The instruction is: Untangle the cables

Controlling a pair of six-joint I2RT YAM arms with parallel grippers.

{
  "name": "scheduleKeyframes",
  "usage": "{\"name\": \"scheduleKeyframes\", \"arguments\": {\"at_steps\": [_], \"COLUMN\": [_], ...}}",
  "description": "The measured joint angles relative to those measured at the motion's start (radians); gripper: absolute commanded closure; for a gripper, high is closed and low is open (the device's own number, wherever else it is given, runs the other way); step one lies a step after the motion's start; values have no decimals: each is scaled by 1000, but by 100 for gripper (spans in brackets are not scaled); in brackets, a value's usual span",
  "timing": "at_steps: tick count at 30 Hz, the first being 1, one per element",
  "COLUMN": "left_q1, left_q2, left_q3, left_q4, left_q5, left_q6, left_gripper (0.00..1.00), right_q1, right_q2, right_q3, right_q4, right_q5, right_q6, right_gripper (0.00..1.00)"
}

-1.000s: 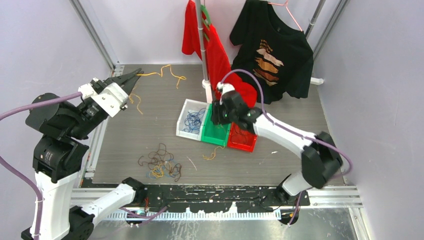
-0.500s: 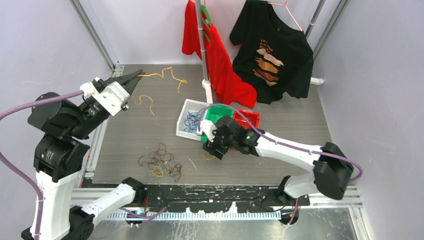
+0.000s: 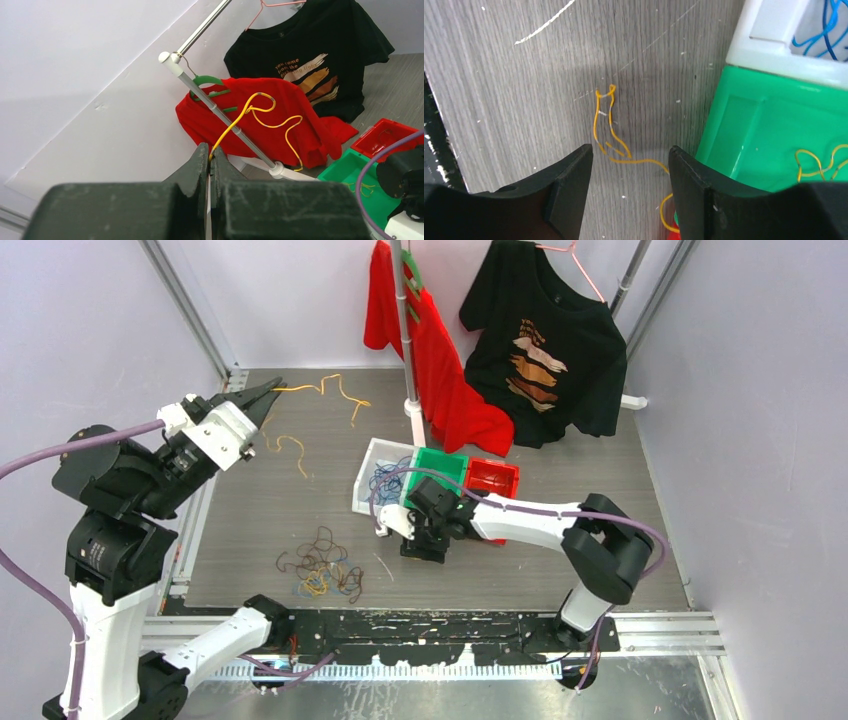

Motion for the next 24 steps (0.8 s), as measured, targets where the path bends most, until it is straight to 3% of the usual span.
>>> {"name": "scheduleKeyframes", "arguments": {"at_steps": [4,6,9,10,18,24], "left_q1": [0,0,0,0,0,0], "left_q2": [0,0,0,0,0,0], "left_q3": [0,0,2,3,22,22], "left_q4": [0,0,-1,-1,-7,-10], "left_q5": [-7,-8,-12,-13,-15,-15], "left_q6": [1,2,4,4,3,1], "left_gripper": [100,99,99,99,99,99], "right_q1": [13,17,20,20,-4,-137], "right_q2": [63,79,105,112,62,-69], "right_q3": [33,35,53,60,68,55], "right_q4": [0,-2,-18,-25,-12,131], "right_q5": [1,5,15,20,59,19], "right_q6": [-23,-31,-40,-42,48,264], "right_gripper": [47,61,96,98,99,99]}}
